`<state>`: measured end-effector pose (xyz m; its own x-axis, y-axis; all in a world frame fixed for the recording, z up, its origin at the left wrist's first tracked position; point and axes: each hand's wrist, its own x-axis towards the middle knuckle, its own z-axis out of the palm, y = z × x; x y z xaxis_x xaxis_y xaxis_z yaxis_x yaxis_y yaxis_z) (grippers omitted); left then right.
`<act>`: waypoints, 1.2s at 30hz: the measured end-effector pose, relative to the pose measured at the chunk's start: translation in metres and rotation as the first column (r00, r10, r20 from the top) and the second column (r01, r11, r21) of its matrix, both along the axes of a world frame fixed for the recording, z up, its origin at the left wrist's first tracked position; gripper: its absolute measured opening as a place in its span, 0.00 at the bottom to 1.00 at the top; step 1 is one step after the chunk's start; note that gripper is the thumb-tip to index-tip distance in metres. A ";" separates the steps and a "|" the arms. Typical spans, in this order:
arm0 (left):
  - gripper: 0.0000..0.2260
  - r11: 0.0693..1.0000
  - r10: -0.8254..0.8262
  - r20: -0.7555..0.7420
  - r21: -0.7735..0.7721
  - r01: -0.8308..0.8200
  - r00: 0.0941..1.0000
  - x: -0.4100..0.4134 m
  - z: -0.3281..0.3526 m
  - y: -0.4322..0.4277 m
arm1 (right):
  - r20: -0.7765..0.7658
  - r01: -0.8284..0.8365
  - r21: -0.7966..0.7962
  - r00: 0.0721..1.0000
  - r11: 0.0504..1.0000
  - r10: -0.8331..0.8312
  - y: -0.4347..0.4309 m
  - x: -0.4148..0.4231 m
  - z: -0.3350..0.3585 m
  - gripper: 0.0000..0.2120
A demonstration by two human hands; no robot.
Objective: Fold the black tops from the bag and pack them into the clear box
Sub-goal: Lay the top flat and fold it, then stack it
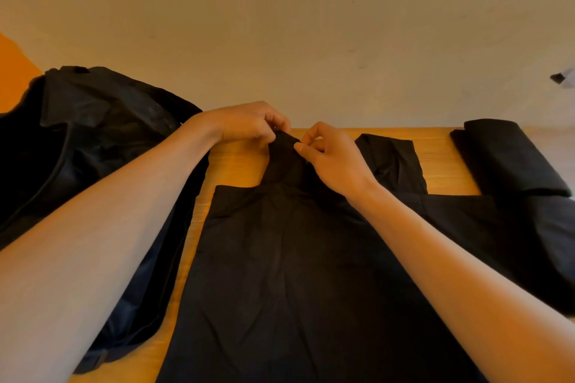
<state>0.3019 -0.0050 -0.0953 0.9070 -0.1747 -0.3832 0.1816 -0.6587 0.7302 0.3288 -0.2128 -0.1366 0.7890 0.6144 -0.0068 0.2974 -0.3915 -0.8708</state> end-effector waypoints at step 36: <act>0.07 0.795 0.436 0.066 -0.496 -0.350 0.897 0.003 -0.014 -0.001 | -0.430 -0.274 0.022 0.865 0.961 0.257 0.005 0.004 0.017 0.13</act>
